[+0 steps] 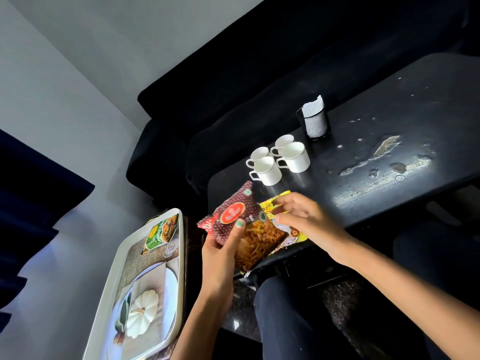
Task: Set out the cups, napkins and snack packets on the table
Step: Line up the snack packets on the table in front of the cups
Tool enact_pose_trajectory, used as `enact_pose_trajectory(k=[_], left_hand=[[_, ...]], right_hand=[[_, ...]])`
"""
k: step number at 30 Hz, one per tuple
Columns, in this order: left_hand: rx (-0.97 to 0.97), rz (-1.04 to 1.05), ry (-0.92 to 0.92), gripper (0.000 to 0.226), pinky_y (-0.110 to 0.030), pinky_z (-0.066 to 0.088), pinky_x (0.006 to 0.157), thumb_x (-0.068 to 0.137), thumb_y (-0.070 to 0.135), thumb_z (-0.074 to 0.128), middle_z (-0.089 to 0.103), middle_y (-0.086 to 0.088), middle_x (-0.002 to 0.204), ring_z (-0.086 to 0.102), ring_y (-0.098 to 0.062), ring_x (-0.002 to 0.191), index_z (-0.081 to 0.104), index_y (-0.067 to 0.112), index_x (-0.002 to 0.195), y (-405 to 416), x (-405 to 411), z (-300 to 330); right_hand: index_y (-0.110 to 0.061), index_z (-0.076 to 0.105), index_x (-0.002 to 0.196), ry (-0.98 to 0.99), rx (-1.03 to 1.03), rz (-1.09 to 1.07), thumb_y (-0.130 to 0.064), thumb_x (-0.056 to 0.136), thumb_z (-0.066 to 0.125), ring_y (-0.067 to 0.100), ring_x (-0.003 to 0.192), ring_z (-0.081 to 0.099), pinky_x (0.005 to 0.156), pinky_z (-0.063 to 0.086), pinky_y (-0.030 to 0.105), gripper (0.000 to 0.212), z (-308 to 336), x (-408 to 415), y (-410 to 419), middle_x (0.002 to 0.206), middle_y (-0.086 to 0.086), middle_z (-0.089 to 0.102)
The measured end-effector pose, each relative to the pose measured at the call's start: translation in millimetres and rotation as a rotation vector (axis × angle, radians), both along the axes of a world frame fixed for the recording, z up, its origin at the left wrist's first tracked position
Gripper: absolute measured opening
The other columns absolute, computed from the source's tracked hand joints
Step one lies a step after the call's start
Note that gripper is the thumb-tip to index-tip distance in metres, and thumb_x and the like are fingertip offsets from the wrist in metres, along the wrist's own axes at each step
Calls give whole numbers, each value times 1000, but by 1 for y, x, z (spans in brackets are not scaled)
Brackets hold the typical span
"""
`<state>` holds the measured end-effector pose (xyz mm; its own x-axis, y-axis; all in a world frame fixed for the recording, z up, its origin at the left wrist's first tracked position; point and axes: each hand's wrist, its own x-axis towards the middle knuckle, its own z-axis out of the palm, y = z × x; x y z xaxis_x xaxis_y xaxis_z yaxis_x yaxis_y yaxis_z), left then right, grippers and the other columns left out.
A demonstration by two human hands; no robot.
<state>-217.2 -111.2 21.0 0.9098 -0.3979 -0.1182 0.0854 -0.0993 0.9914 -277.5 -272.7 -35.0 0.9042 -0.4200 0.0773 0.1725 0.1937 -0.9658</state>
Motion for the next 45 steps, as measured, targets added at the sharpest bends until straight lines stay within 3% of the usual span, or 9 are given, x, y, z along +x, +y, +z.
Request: enact_pose_trajectory(k=[5,11,18,22,28,34,37,40,45], left_hand=[[76,-158,-195,25,-23,56,69,73,27,74,75,-4,96,72,-20,89,71,23,98,-2,-7,-1],[20,-203,-148,44,-26,56,73,78,39,67,72,-3,108,69,-17,100,63,21,118,-5,-7,4],[8,-42,-231,25,-10,51,65,83,39,57,76,-2,91,71,-9,85,77,25,88,-5,-7,4],[-31,47,-224,27,-18,54,58,83,40,57,76,-5,83,71,-11,74,76,22,81,-5,-5,5],[-99,136,-101,32,-40,52,79,84,45,55,74,-6,93,66,-18,84,73,19,87,-5,-3,6],[4,-37,74,61,-29,51,78,70,69,48,69,8,113,65,-11,103,61,32,117,-7,-7,3],[111,-63,91,40,-32,48,86,89,58,39,62,14,118,60,-8,109,52,34,119,-7,-7,-4],[218,-88,31,20,-31,47,87,96,43,43,64,16,113,60,-4,106,56,37,110,-7,-9,-11],[286,-108,2,19,-25,46,81,96,35,48,64,16,109,57,-4,107,58,32,112,-8,-11,-17]], right_hand=[[-28,65,108,-88,42,162,-37,73,73,14,103,66,88,54,27,37,3,0,3,109,-1,71],[-28,70,99,-109,106,65,-34,66,79,16,94,70,73,55,22,34,-4,1,1,99,0,74],[-30,70,97,-72,80,50,-49,56,82,15,94,70,81,56,33,47,-4,0,1,99,-1,74],[-34,65,102,-45,15,134,-54,56,82,14,102,67,93,52,44,53,-2,-1,2,105,-4,72],[-41,64,102,-17,-38,233,-43,57,85,10,102,66,94,52,36,50,-3,-2,1,107,-7,71],[-19,68,96,31,51,-8,-42,59,81,18,89,71,82,54,32,45,-7,-4,-14,93,3,75],[-15,67,86,83,28,-249,-35,74,73,13,75,66,65,51,20,25,-10,-7,-34,82,0,73],[-11,63,84,201,-128,-460,-30,86,64,20,72,60,62,42,29,20,-23,-10,-59,78,6,67],[-9,52,115,424,-285,-523,-30,88,61,24,84,58,68,41,30,35,-48,-14,-80,100,6,62]])
